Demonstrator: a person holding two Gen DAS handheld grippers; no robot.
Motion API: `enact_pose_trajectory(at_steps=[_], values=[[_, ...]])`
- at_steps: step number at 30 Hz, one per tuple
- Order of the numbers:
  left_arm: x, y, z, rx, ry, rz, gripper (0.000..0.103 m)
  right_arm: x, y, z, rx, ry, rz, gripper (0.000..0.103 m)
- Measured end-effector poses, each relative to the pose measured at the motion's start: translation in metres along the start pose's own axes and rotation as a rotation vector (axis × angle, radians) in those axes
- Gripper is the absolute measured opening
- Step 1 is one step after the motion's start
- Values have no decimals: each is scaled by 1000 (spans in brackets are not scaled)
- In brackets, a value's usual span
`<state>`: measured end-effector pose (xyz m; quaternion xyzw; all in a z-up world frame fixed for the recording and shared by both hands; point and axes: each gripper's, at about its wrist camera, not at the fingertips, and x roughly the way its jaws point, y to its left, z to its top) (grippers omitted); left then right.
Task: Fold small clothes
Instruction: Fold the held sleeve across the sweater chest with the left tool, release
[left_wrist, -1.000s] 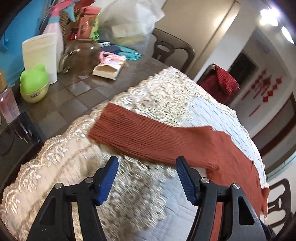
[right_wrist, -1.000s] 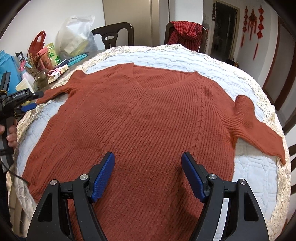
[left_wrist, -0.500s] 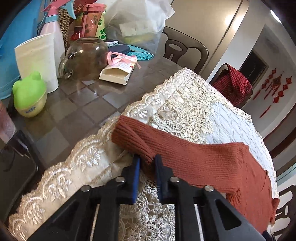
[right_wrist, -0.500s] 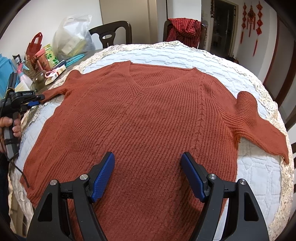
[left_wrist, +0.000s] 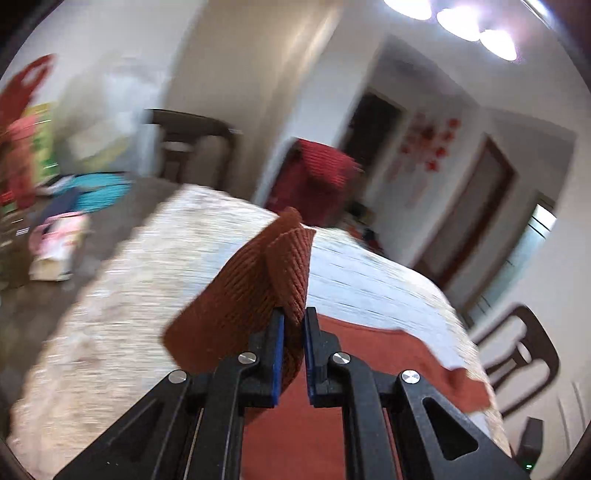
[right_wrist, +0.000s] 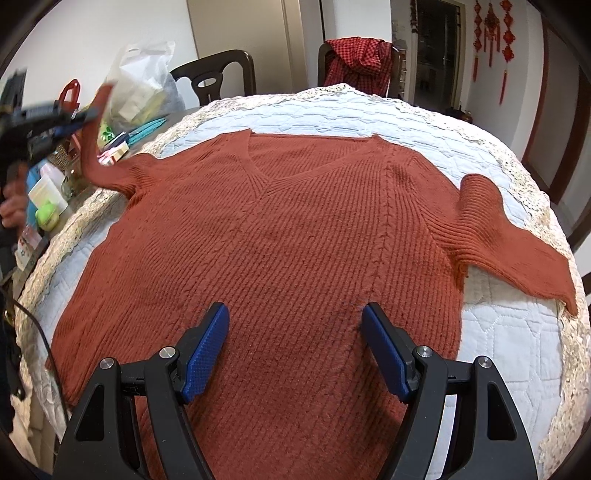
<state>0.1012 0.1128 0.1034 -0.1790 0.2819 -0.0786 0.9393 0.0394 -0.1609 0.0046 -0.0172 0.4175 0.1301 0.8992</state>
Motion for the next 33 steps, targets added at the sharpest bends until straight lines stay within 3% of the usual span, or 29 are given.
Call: enact_pose_trajectory(at_steps=[5, 8, 10, 13, 17, 19, 22, 26, 30, 33], values=[[49, -49, -28, 110, 142, -123, 13, -4, -7, -3, 22, 0, -10, 74], [61, -59, -48, 165, 202, -139, 20, -7, -11, -4, 34, 1, -12, 74], [51, -54, -52, 177, 187, -135, 32, -9, -13, -3, 40, -2, -11, 74], [37, -34, -46, 156, 135, -85, 35, -10, -16, 2, 55, -16, 10, 74], [39, 7, -35, 120, 131, 83, 35, -4, -17, 20, 89, -44, 69, 72], [43, 22, -37, 101, 147, 140, 34, 4, -15, 33, 91, -44, 85, 57], [51, 34, -45, 78, 177, 157, 34, 19, -12, 51, 106, -30, 112, 34], [60, 33, -53, 87, 201, 131, 34, 46, -3, 73, 108, 7, 149, 33], [65, 26, -55, 120, 204, 117, 34, 69, 4, 76, 86, 56, 134, 15], [73, 28, -60, 144, 239, 148, 34, 67, -1, 69, 111, 56, 138, 12]])
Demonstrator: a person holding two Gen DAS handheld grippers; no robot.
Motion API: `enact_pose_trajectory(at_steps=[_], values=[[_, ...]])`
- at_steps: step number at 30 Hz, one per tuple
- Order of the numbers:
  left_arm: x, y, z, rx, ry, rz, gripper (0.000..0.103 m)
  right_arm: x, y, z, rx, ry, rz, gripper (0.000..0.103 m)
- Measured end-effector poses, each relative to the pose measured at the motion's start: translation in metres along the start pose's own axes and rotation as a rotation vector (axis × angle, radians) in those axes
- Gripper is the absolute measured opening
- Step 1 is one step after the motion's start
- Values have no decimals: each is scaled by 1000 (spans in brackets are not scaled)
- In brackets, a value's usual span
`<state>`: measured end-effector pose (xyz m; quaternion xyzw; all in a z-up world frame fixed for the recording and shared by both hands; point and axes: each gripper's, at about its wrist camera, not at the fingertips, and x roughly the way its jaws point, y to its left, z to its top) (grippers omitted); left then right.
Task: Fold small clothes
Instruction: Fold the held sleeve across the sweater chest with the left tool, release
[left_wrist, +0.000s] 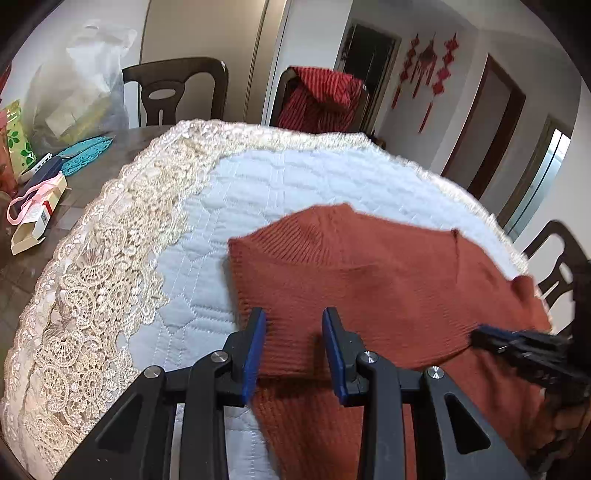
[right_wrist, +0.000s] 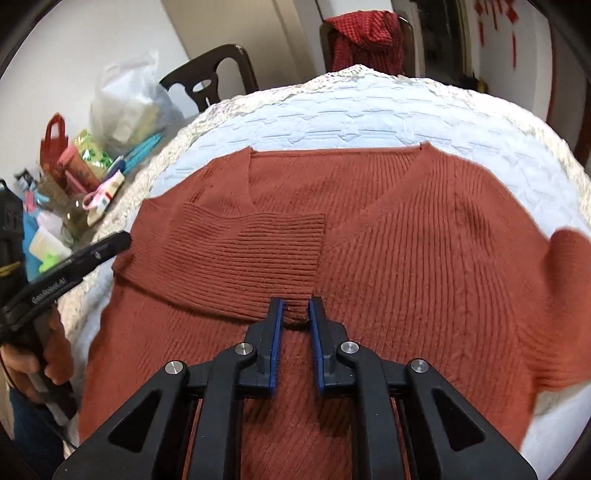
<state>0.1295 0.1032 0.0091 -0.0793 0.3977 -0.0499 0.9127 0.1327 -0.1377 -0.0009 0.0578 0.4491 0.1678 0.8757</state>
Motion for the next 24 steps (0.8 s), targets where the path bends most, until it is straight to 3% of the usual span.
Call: enact_pose_trajectory(at_steps=[8, 12, 15, 17, 18, 22, 24], values=[[2, -2, 9, -5, -9, -15, 34, -9, -11, 1, 75, 5, 77, 15], [12, -6, 21, 7, -18, -19, 34, 2, -8, 15, 93, 0, 95, 33], [25, -8, 21, 13, 10, 4, 34, 12, -7, 19, 101, 13, 81, 35], [28, -9, 21, 19, 12, 9, 34, 12, -3, 21, 64, 6, 50, 23], [27, -9, 21, 19, 10, 9, 34, 10, -2, 22, 54, -1, 54, 4], [26, -5, 20, 1, 9, -7, 34, -4, -8, 19, 66, -70, 58, 4], [26, -4, 19, -1, 8, -11, 34, 1, -17, 13, 96, -39, 70, 4]])
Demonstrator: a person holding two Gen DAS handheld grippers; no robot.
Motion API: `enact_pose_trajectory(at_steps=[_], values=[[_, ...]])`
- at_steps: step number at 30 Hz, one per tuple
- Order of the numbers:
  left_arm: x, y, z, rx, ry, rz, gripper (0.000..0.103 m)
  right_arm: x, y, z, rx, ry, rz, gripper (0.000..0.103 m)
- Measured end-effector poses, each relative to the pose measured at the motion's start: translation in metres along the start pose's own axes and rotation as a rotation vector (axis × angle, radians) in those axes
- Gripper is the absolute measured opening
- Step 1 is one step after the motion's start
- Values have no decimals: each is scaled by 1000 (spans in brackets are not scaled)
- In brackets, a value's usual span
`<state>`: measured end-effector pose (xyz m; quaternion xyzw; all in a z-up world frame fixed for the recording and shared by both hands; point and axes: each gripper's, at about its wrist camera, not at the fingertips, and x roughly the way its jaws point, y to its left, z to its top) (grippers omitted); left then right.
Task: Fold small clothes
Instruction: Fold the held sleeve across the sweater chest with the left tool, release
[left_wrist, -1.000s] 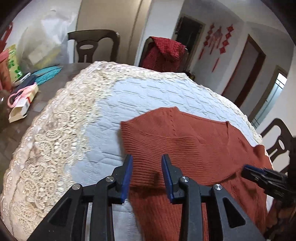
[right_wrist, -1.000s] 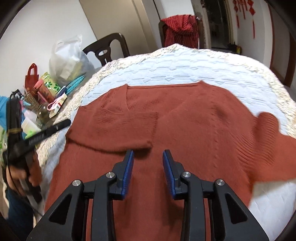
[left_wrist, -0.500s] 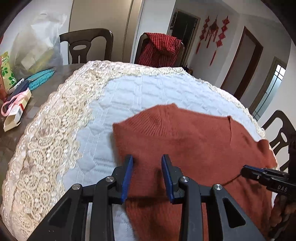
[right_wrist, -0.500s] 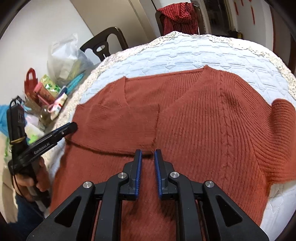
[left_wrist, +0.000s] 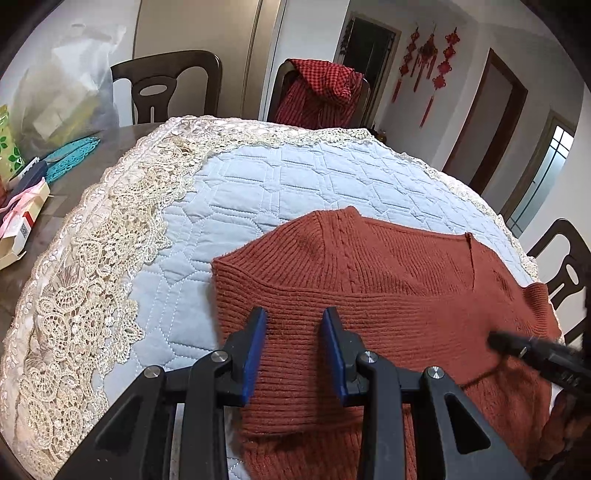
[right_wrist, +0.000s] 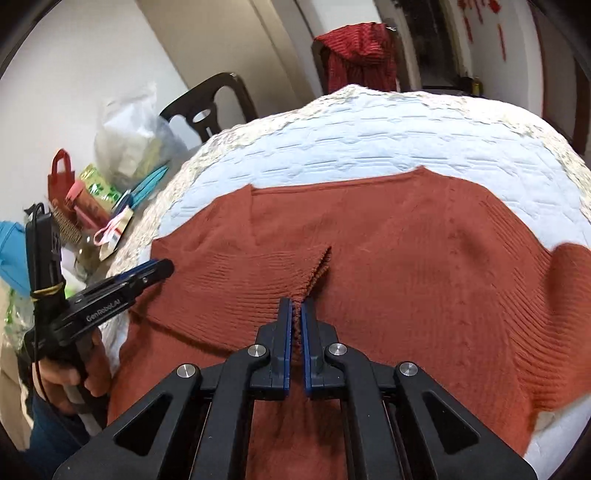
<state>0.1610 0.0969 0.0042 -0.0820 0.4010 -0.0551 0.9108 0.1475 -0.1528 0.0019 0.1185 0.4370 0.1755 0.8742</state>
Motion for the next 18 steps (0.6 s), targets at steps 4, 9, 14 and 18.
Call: enact_pose_trajectory(at_steps=[4, 9, 14, 18], values=[[-4, -4, -1, 10, 2, 19, 34, -1, -4, -6, 5, 12, -2, 8], [-22, -9, -12, 26, -15, 23, 34, -22, 2, -5, -25, -59, -12, 8], [-31, -11, -23, 17, -4, 31, 34, -5, -2, -10, -32, 18, -34, 8], [-51, -15, -31, 11, -21, -1, 34, -23, -1, -14, -45, -14, -28, 9]])
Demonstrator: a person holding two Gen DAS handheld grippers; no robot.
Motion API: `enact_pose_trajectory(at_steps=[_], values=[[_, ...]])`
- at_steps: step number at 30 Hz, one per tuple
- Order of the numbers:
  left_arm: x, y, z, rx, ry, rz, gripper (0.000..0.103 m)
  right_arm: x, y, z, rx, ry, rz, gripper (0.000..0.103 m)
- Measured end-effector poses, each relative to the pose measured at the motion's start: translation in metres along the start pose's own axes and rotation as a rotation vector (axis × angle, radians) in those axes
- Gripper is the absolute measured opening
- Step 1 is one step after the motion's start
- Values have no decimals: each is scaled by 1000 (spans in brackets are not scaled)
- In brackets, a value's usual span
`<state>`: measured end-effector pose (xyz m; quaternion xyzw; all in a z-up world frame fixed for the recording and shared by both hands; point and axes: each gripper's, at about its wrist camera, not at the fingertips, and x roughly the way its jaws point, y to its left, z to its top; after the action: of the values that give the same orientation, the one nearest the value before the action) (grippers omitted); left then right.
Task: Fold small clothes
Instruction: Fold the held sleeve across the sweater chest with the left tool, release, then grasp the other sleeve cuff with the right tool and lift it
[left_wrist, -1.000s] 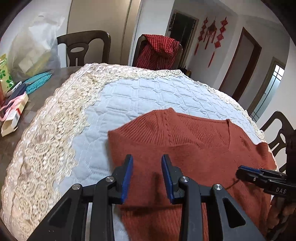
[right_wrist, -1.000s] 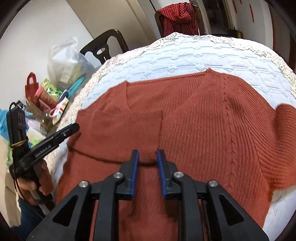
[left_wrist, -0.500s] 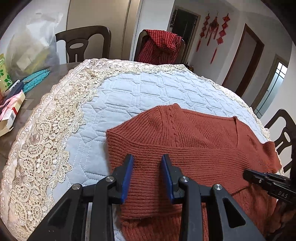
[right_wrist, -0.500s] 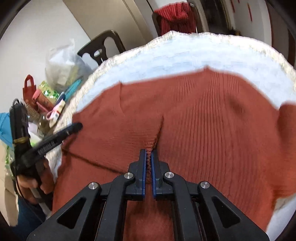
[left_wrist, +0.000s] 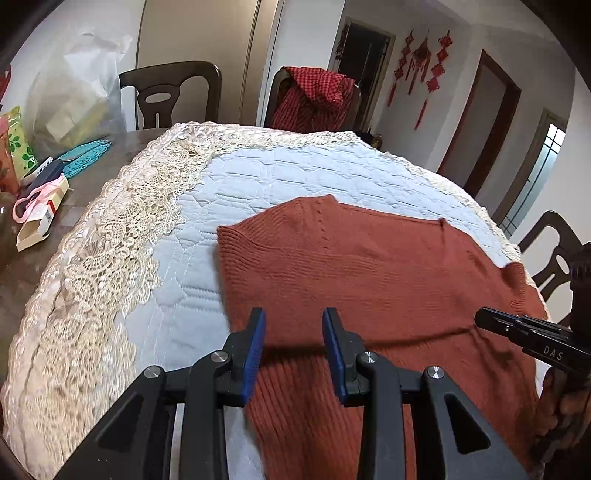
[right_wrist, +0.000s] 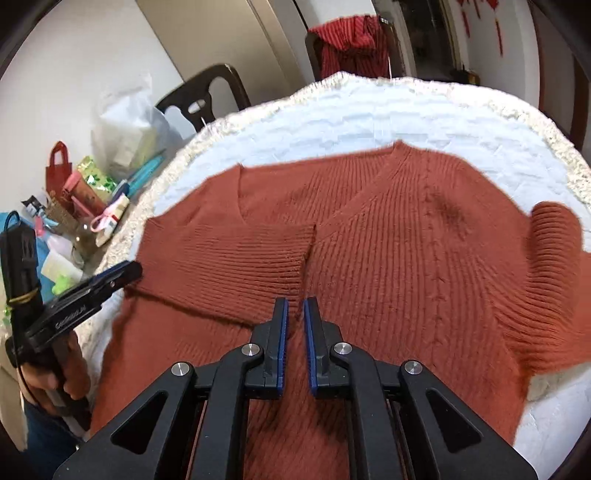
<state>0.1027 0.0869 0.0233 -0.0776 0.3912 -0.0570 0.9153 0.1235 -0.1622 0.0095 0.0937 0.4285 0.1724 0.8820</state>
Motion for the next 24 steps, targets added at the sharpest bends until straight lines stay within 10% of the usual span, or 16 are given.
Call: enact_pose_trajectory(at_steps=[9, 24], values=[[-27, -35, -29, 48, 16, -38, 47, -38, -3, -34, -17, -15, 14, 40], [-35, -62, -61, 73, 53, -68, 51, -82, -49, -72, 137, -89, -37, 41]])
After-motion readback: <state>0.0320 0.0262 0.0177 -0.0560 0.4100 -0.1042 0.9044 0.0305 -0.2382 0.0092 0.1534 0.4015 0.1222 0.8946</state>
